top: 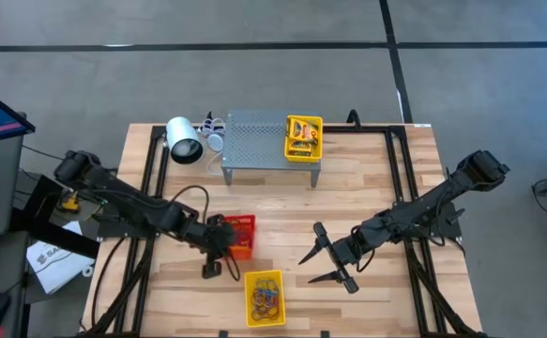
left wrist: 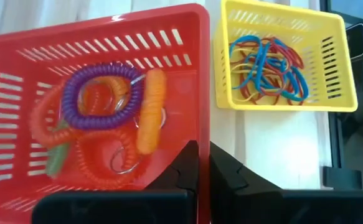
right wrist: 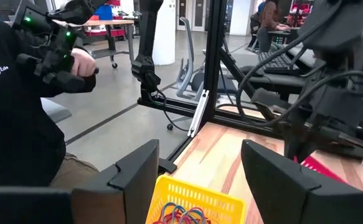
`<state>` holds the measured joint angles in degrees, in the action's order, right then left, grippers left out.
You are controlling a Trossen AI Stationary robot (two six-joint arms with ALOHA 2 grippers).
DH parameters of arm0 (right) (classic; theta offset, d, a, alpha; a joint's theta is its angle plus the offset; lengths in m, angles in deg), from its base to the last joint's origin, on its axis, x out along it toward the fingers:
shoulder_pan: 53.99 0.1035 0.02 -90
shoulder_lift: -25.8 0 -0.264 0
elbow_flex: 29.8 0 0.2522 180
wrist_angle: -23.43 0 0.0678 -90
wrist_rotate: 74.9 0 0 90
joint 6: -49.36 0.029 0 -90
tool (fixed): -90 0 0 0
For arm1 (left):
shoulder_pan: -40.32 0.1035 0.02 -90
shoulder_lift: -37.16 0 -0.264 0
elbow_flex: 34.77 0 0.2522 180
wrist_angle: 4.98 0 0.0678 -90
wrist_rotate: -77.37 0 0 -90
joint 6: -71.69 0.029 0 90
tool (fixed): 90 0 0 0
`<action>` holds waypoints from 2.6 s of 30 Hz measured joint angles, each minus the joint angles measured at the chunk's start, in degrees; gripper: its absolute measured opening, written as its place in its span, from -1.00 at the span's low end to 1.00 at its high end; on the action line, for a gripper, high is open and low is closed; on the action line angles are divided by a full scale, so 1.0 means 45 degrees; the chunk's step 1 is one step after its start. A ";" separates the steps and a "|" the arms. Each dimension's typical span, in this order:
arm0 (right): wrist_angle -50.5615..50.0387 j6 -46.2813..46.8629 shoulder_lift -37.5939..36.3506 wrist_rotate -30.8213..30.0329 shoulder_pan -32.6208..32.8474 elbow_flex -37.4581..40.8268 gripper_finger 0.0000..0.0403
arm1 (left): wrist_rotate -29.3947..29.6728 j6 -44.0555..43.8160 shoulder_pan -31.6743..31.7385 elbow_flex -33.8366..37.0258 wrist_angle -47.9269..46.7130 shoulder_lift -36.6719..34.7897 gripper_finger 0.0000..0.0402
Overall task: Pick & Place Office Desk Supplies
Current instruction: Put the red bin on the shelf
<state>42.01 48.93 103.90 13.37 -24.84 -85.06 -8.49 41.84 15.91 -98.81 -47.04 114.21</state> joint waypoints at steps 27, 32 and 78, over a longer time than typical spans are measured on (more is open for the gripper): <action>0.0053 0.0111 -0.0005 -0.0005 -0.0015 0.0000 0.11 | 0.3142 -0.0355 -0.1194 -0.1601 -0.2472 0.1341 -1.00; 0.0054 0.0113 -0.0005 -0.0005 -0.0011 0.0000 0.11 | 0.3510 0.0101 -0.1277 -0.2319 -0.3197 0.1336 -1.00; -0.0807 -0.0972 -0.1119 -0.0010 -0.0768 0.0019 0.11 | 0.1064 1.0511 0.8080 -0.6484 -0.4727 0.1317 -0.99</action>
<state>38.37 44.56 98.87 13.32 -28.30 -84.97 -3.70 89.14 52.27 -127.99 -68.31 120.14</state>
